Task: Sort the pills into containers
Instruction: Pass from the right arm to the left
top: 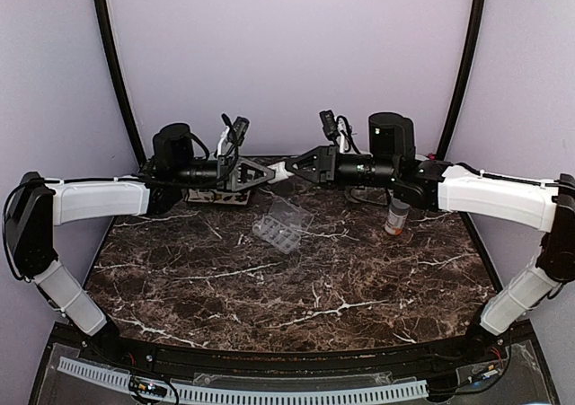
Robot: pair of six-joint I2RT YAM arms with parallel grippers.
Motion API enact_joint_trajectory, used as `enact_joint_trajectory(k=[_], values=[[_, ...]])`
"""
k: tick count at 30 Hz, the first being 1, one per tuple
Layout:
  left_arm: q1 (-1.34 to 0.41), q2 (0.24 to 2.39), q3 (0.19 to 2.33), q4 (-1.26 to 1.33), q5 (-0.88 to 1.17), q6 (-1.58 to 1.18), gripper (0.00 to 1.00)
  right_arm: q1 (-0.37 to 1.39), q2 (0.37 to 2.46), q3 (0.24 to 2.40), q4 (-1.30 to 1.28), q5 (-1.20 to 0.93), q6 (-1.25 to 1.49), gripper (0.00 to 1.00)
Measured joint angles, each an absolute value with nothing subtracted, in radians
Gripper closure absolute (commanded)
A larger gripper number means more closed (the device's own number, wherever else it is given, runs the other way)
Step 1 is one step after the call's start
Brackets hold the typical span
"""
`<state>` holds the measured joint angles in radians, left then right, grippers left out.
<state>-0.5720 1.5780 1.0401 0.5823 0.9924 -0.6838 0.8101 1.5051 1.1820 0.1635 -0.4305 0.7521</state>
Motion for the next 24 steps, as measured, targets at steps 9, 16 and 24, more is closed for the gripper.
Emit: enact_joint_trajectory(k=[9, 16, 24], values=[[-0.565, 1.578, 1.024, 0.663, 1.015, -0.731, 0.53, 0.812, 1.522, 1.182, 0.223, -0.480, 0.804, 0.97], [-0.560, 1.578, 0.997, 0.738, 1.040, -0.775, 0.83, 0.812, 1.539, 1.182, 0.272, -0.510, 0.834, 0.99], [-0.553, 1.577, 0.992, 0.802, 1.067, -0.815, 1.00, 0.812, 1.547, 1.182, 0.319, -0.535, 0.852, 1.00]])
